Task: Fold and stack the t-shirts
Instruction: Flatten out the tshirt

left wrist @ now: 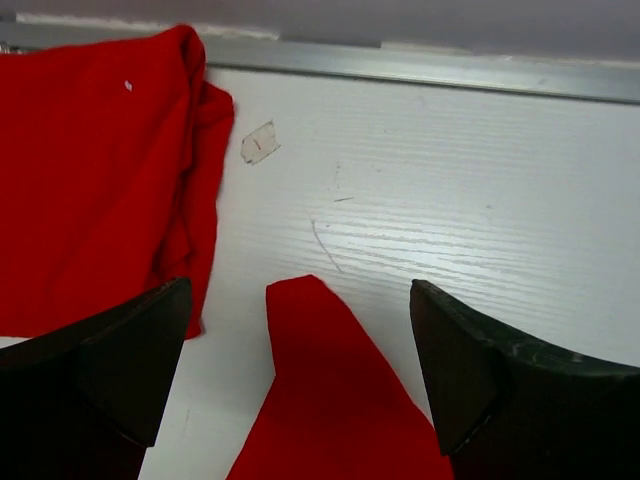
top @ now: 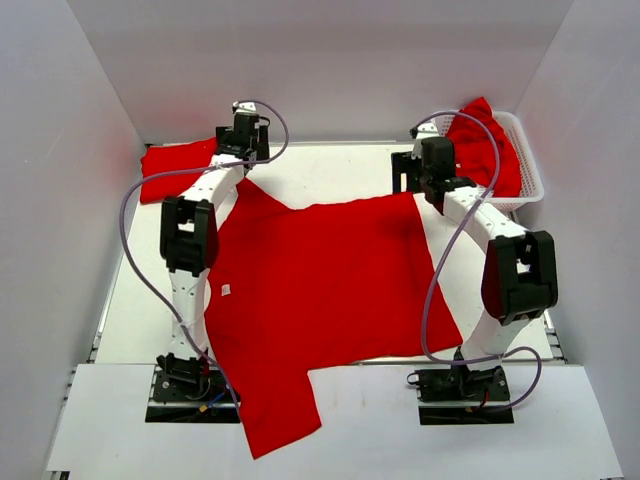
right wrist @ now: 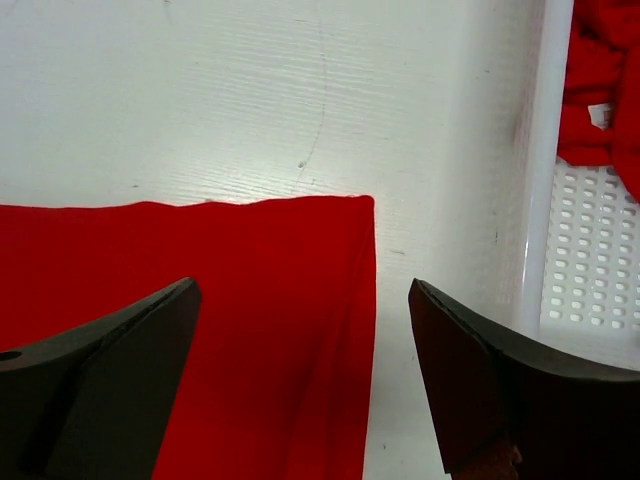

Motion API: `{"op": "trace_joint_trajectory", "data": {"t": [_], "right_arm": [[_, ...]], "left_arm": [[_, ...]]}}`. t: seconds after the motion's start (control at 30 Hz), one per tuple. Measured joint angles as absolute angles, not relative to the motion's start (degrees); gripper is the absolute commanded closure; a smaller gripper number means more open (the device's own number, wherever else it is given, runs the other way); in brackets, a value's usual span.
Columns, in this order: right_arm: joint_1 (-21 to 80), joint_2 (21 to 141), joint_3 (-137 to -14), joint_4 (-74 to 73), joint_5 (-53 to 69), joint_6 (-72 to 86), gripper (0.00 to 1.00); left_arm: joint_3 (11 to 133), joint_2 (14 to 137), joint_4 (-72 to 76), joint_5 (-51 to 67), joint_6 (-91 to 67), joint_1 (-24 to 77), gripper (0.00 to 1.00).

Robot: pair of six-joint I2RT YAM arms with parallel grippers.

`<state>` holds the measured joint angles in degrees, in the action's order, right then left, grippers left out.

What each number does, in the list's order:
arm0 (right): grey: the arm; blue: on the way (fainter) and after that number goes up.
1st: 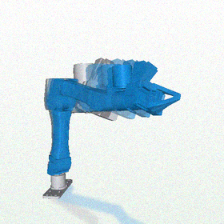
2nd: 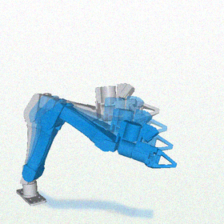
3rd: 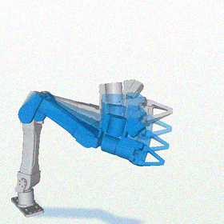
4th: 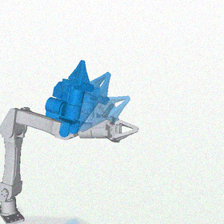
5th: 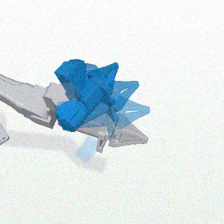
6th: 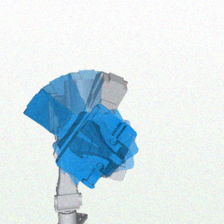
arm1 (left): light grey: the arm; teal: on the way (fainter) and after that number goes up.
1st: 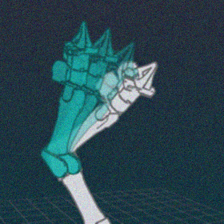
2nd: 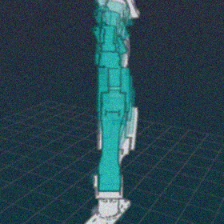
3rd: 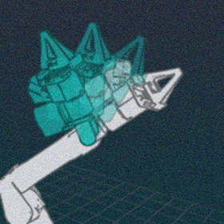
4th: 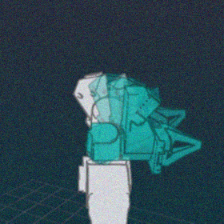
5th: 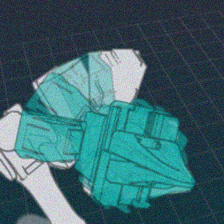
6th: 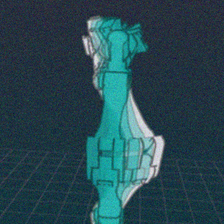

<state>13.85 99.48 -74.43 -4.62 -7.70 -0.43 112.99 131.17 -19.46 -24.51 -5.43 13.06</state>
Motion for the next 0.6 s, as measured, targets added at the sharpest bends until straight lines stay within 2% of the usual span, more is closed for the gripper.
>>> {"op": "trace_joint_trajectory", "data": {"t": [0.2,0.47,0.6], "right_arm": [[13.89,96.55,-74.32,-8.23,-2.15,1.74,0.10],[14.92,95.00,-71.92,-12.60,7.51,3.49,0.10],[16.10,97.47,-71.83,-14.13,8.12,3.99,0.10]], "left_arm": [[105.97,120.29,-22.79,-21.19,-8.16,13.17,0.00],[79.44,97.47,-26.22,-15.05,-16.73,13.91,0.00],[69.17,95.00,-26.39,-10.44,-19.31,14.11,0.00]]}}
